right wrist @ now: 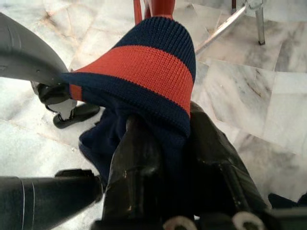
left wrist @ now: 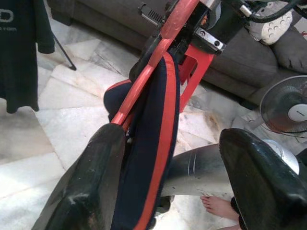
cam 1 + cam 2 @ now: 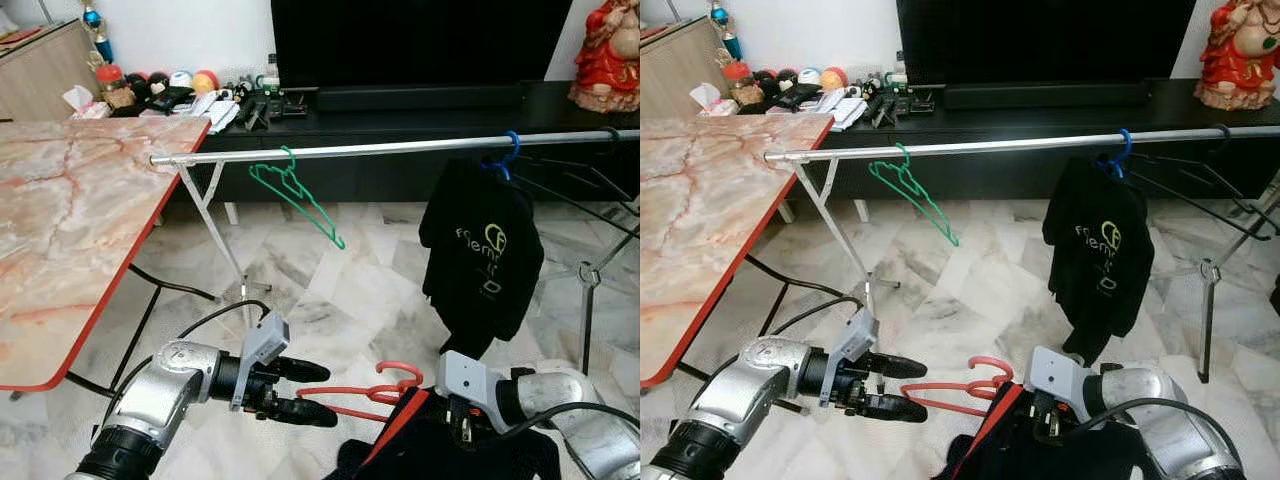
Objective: Hang hanger
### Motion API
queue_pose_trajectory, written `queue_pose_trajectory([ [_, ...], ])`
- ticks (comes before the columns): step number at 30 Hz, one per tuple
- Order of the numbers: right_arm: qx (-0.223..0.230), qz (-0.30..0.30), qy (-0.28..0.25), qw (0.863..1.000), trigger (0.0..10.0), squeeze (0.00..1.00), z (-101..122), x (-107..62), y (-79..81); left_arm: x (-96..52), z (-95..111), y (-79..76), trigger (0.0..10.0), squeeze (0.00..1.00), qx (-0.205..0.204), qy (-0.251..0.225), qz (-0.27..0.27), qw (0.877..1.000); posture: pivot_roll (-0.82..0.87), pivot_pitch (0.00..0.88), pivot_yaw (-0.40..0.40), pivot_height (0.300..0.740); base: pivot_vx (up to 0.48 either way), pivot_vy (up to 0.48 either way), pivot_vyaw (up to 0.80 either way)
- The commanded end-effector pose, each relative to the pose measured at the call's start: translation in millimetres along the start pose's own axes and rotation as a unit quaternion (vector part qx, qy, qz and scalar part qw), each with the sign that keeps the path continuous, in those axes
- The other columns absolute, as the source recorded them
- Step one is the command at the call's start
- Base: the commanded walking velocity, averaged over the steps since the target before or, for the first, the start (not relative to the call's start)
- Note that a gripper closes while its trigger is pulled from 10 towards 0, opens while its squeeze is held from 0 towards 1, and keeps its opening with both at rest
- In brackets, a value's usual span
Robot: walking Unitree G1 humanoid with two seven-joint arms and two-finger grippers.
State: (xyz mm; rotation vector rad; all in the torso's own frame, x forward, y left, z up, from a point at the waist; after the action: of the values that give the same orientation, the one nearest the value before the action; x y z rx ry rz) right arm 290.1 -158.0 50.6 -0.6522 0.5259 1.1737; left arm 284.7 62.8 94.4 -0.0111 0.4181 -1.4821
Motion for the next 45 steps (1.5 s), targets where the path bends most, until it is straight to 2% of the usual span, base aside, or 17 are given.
queue_pose_trajectory([
  [1, -0.020, -0.002, -0.026, 0.999, 10.0, 0.00, 16, 1.2, -0.6, 1.6, 9, -0.2, 10.0, 1.00, 0.012, -0.004, -0.009, 1.000, -0.01, 0.060, 0.076, 0.740, 0.000, 0.000, 0.00],
  [10, -0.029, 0.008, -0.042, 0.999, 10.0, 0.00, 26, 3.0, 6.2, 10.6, 2, 0.2, 10.0, 1.00, 0.024, 0.027, -0.023, 0.999, -0.02, 0.057, 0.087, 0.740, 0.000, 0.000, 0.00],
  [12, -0.032, 0.011, -0.045, 0.998, 10.0, 0.00, 28, 2.1, 7.3, 9.8, 1, -0.4, 10.0, 1.00, 0.039, 0.043, -0.027, 0.998, -0.03, 0.056, 0.089, 0.740, 0.000, 0.000, 0.00],
  [15, -0.037, 0.016, -0.050, 0.998, 10.0, 0.00, 31, 1.6, 8.6, 7.3, -2, 4.0, 10.0, 1.00, 0.093, 0.076, -0.022, 0.993, -0.02, 0.051, 0.088, 0.740, 0.000, 0.000, 0.00],
  [16, -0.039, 0.016, -0.049, 0.998, 10.0, 0.00, 32, 2.0, 8.2, 6.3, -1, 6.1, 10.0, 0.70, 0.111, 0.077, -0.020, 0.991, -0.02, 0.051, 0.089, 0.740, 0.000, 0.000, 0.00],
  [17, -0.040, 0.016, -0.049, 0.998, 10.0, 0.00, 32, 2.4, 7.9, 6.0, 0, 6.9, 10.0, 0.00, 0.120, 0.076, -0.020, 0.990, -0.02, 0.052, 0.089, 0.740, 0.000, 0.000, 0.00],
  [22, -0.044, 0.023, -0.055, 0.997, 10.0, 0.00, 37, 4.8, 10.2, 9.1, 0, 0.7, 10.0, 0.00, 0.137, 0.081, -0.043, 0.986, -0.02, 0.057, 0.089, 0.740, 0.000, 0.000, 0.00],
  [24, -0.046, 0.025, -0.054, 0.997, 10.0, 0.00, 37, 5.2, 10.7, 11.2, -2, 1.1, 10.0, 0.00, 0.151, 0.093, -0.039, 0.983, -0.02, 0.059, 0.089, 0.740, 0.000, 0.000, 0.00],
  [26, -0.046, 0.025, -0.058, 0.997, 10.0, 0.00, 39, 5.9, 10.8, 13.9, -6, 8.9, 10.0, 0.00, 0.165, 0.114, -0.014, 0.979, -0.02, 0.060, 0.092, 0.740, 0.000, 0.000, 0.00],
  [31, -0.052, 0.020, -0.071, 0.996, 10.0, 0.00, 48, 7.5, 8.7, 17.6, -5, 19.0, 10.0, 0.00, 0.159, 0.109, 0.010, 0.981, -0.02, 0.063, 0.094, 0.740, 0.000, 0.000, 0.00],
  [37, -0.059, 0.031, -0.089, 0.994, 10.0, 0.00, 58, 8.3, 13.1, 25.9, -2, 25.5, 10.0, 0.00, 0.153, 0.091, 0.035, 0.983, -0.02, 0.064, 0.091, 0.740, 0.000, 0.000, 0.00],
  [43, -0.059, 0.032, -0.099, 0.993, 10.0, 0.00, 63, 6.7, 14.0, 27.5, -1, 31.4, 10.0, 0.00, 0.149, 0.089, 0.047, 0.984, -0.03, 0.065, 0.089, 0.740, 0.000, 0.000, 0.00],
  [44, -0.059, 0.031, -0.101, 0.993, 10.0, 0.00, 64, 6.4, 13.6, 27.8, -1, 31.6, 4.1, 0.00, 0.149, 0.090, 0.047, 0.984, -0.03, 0.064, 0.089, 0.740, 0.000, 0.000, 0.00],
  [45, -0.059, 0.031, -0.102, 0.993, 10.0, 0.00, 64, 6.3, 13.4, 28.1, -1, 31.5, 3.2, 0.00, 0.147, 0.089, 0.046, 0.984, -0.03, 0.064, 0.089, 0.740, 0.000, 0.000, 0.00],
])
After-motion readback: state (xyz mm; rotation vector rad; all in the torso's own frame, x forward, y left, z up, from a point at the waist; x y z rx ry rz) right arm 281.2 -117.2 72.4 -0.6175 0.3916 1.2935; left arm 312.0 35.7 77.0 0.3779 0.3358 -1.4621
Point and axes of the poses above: a point about 5 cm out from each wrist's last joint towards the gripper, its own x axis pointing out of the wrist towards the gripper, its own z axis along the axis of the wrist's last joint, y = z × x, the point moved 6 cm from there along x, pointing out of the wrist towards the gripper, and after that the axes turned 3 degrees about -x, right-handed, at the moved point
